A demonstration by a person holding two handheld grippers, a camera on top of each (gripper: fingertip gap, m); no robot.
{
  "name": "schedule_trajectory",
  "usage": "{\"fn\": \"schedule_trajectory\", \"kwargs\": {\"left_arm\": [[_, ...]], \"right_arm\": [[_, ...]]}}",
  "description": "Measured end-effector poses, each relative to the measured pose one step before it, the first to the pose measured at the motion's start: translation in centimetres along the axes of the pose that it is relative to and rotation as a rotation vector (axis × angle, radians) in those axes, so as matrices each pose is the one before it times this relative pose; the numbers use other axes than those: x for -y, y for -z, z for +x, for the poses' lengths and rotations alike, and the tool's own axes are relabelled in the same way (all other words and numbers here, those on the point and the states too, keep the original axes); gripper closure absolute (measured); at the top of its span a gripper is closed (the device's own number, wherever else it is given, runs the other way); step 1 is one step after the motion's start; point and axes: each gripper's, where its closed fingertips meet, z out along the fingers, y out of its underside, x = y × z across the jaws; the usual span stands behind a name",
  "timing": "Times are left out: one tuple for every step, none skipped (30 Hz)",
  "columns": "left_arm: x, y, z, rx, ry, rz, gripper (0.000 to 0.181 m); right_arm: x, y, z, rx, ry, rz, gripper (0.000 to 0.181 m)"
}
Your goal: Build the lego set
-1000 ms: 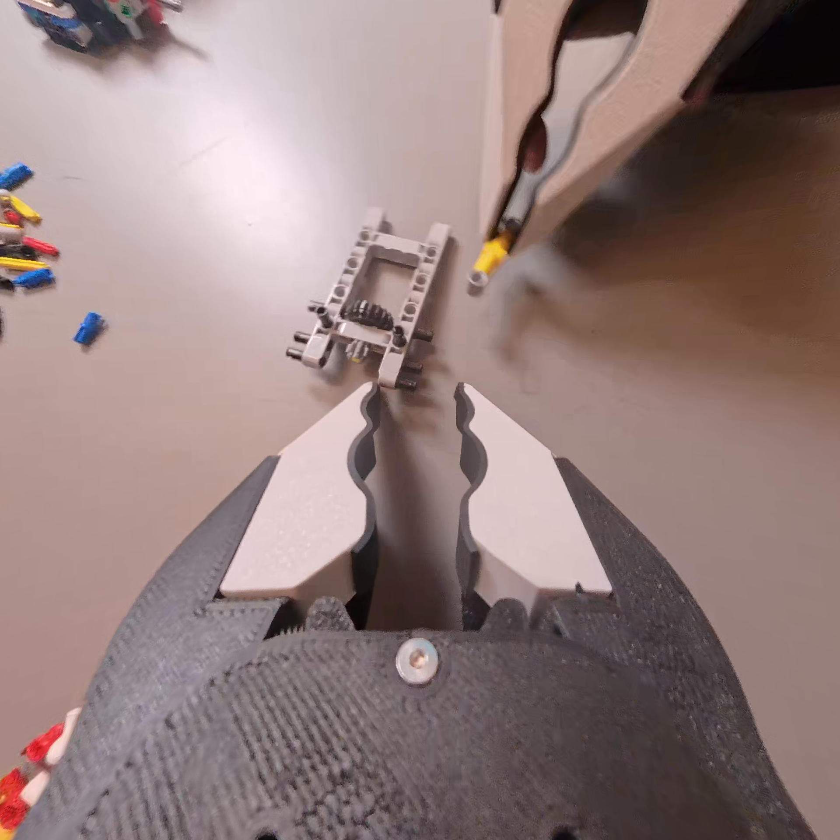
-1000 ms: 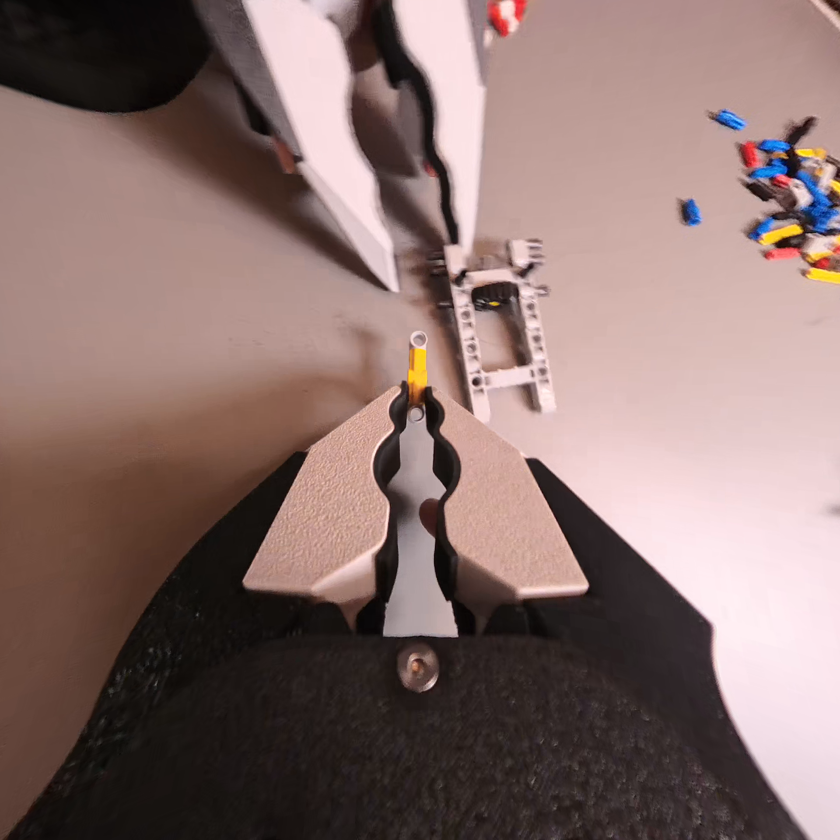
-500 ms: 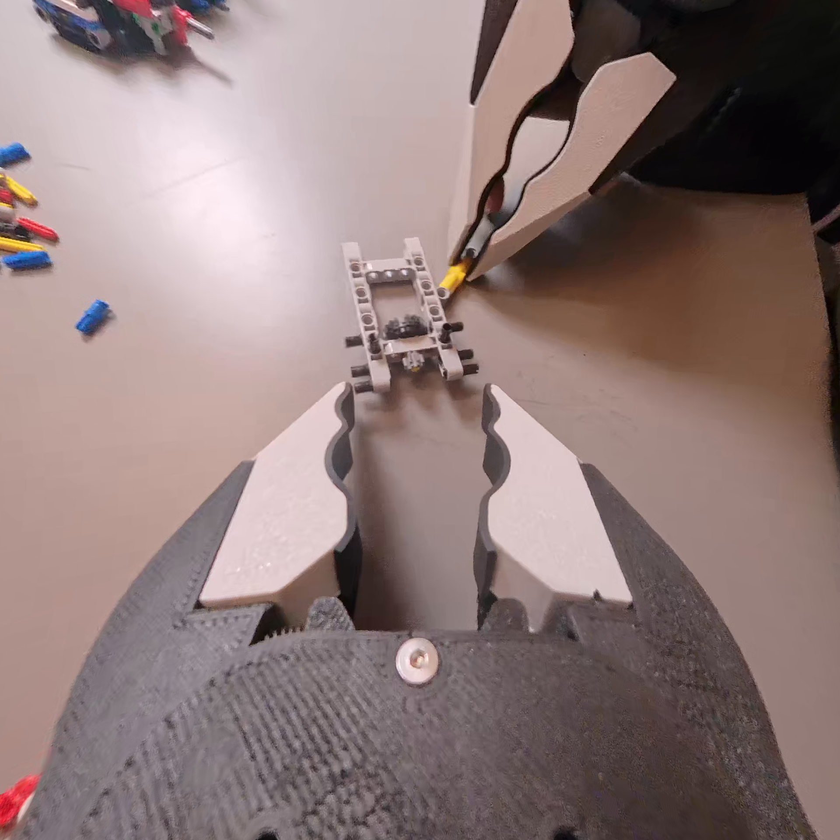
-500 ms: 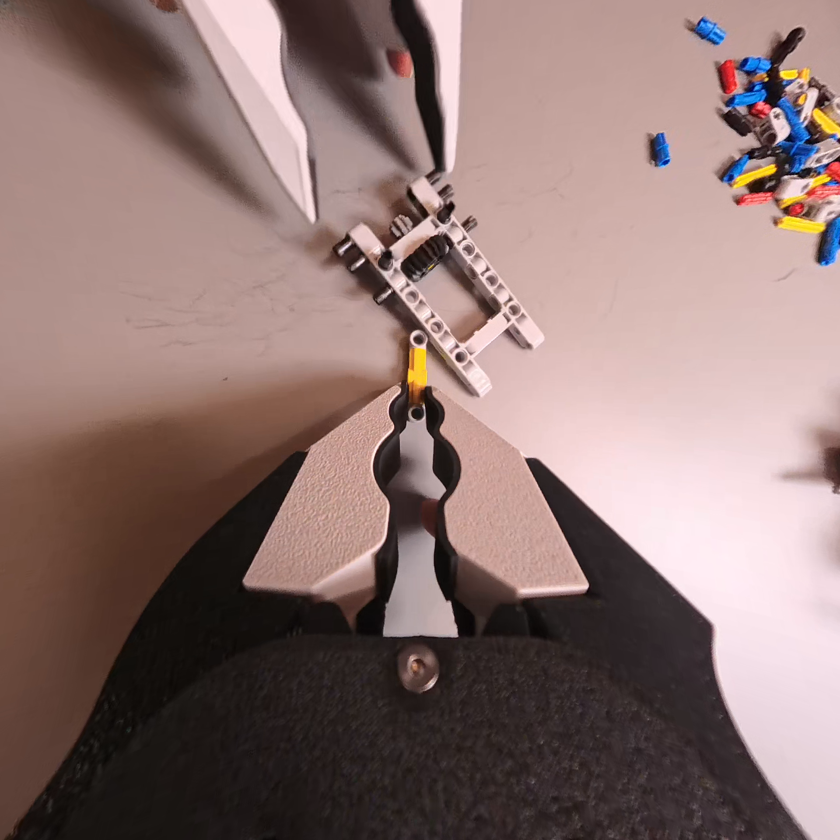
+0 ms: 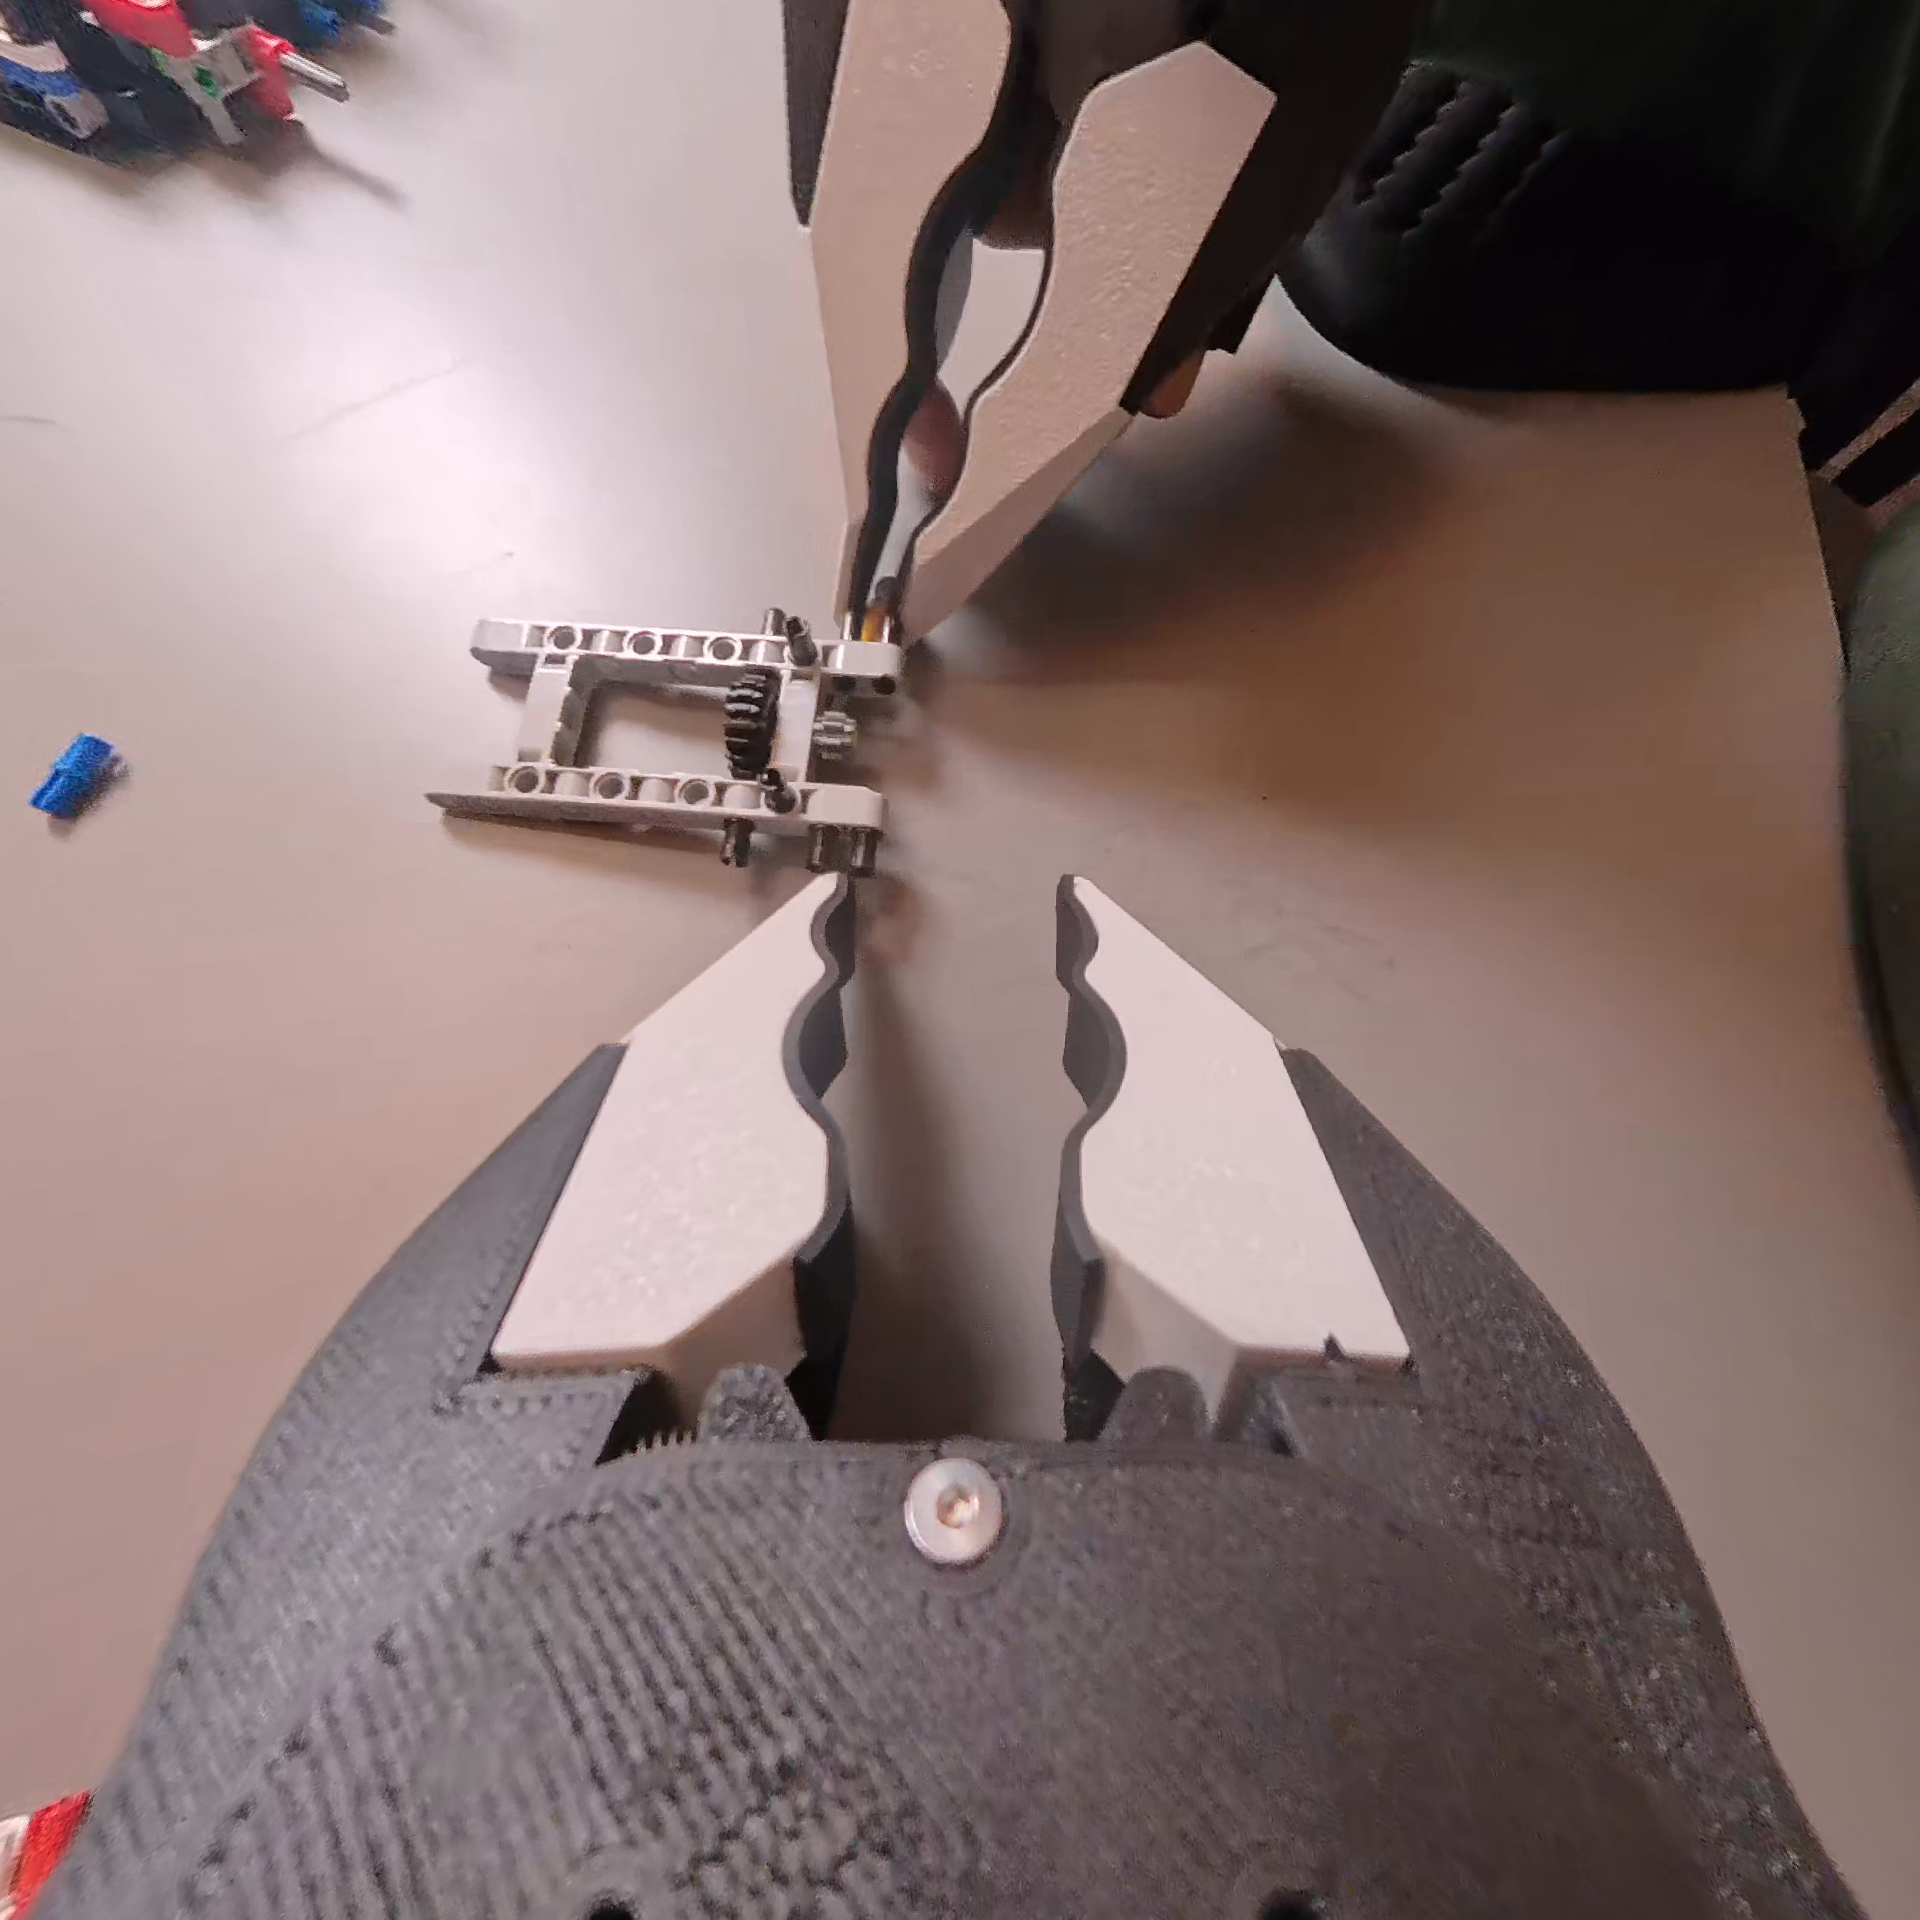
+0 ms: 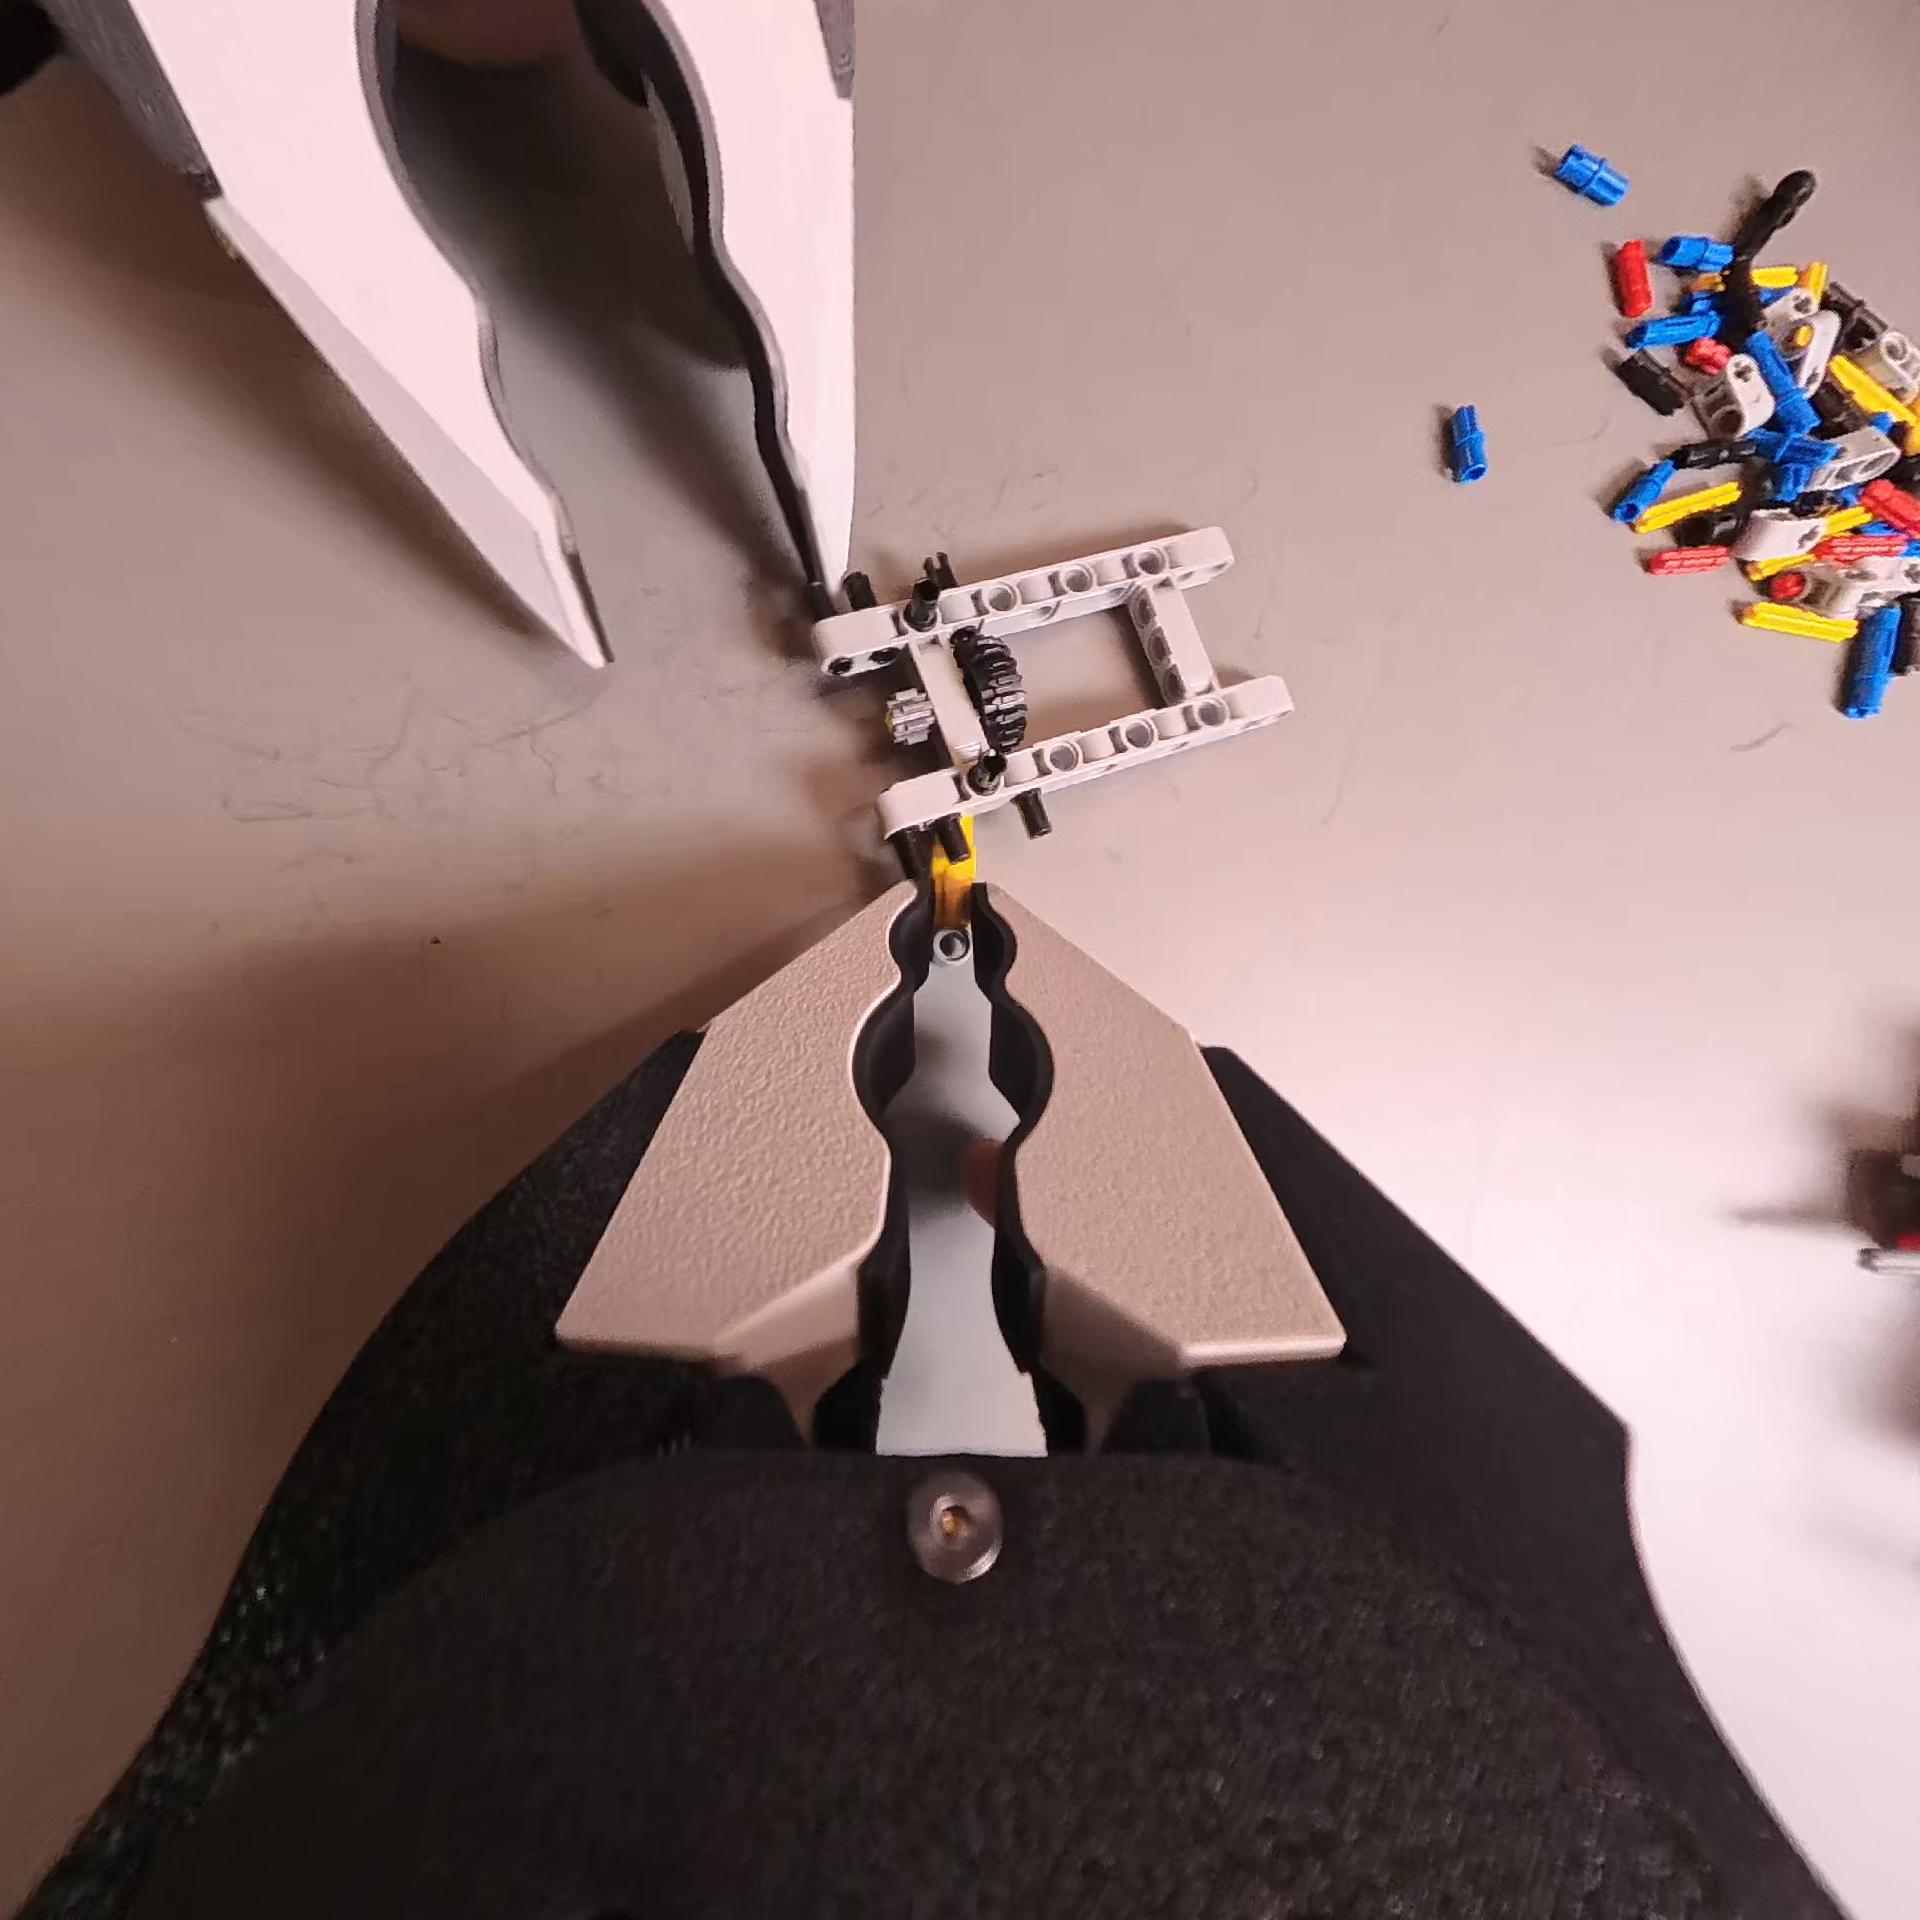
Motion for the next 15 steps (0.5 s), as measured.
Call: {"fn": "schedule_trajectory", "kwargs": {"left_arm": [[-0.013, 0.031, -0.122, 0.0041, 0.0034, 0.0027, 0.144], [-0.010, -0.028, -0.076, 0.0040, 0.0007, 0.0017, 0.144], [-0.042, -0.074, 0.013, 0.0015, -0.0015, -0.0020, 0.144], [-0.076, -0.097, 0.083, -0.0020, -0.0039, -0.0044, 0.145], [-0.019, -0.122, 0.095, -0.0009, -0.0031, -0.0012, 0.146], [-0.092, -0.116, 0.015, 0.0057, -0.0049, -0.0059, 0.147], [-0.093, -0.095, 0.021, 0.0048, -0.0073, -0.0057, 0.147], [-0.055, -0.083, 0.117, -0.0019, -0.0034, -0.0036, 0.148], [-0.001, -0.057, 0.176, -0.0068, 0.0005, -0.0014, 0.148], [0.044, -0.016, 0.149, -0.0046, 0.0009, 0.0020, 0.148], [0.085, 0.010, 0.165, -0.0048, -0.0012, 0.0037, 0.149], [0.061, 0.019, 0.219, -0.0073, -0.0005, 0.0020, 0.150], [0.043, 0.015, 0.284, -0.0105, 0.0005, 0.0013, 0.150], [0.010, -0.005, 0.324, -0.0121, -0.0005, 0.0007, 0.150], [-0.022, 0.008, 0.322, -0.0120, -0.0036, -0.0013, 0.149]], "right_arm": [[-0.016, -0.006, -0.091, 0.0012, 0.0021, 0.0025, 0.176], [0.019, -0.004, -0.028, -0.0029, 0.0022, 0.0036, 0.176], [0.033, 0.007, -0.049, -0.0018, 0.0017, 0.0024, 0.176], [-0.014, -0.005, -0.027, -0.0024, 0.0023, 0.0000, 0.176], [0.046, -0.005, -0.053, -0.0002, 0.0009, 0.0027, 0.176], [-0.056, -0.003, -0.030, -0.0015, 0.0013, -0.0039, 0.176], [-0.020, 0.026, -0.011, -0.0034, 0.0046, -0.0005, 0.176], [-0.058, 0.033, -0.058, 0.0000, 0.0020, -0.0023, 0.176], [-0.068, 0.053, -0.086, 0.0020, 0.0001, -0.0020, 0.176], [-0.053, 0.091, -0.101, 0.0013, -0.0004, 0.0002, 0.176], [-0.060, 0.119, -0.167, 0.0032, -0.0001, 0.0012, 0.176], [-0.060, 0.122, -0.212, 0.0049, 0.0001, 0.0013, 0.176], [-0.070, 0.135, -0.267, 0.0060, 0.0011, 0.0013, 0.176], [-0.077, 0.140, -0.240, 0.0042, 0.0019, 0.0014, 0.176], [-0.055, 0.136, -0.186, 0.0024, 0.0015, 0.0025, 0.176]]}}
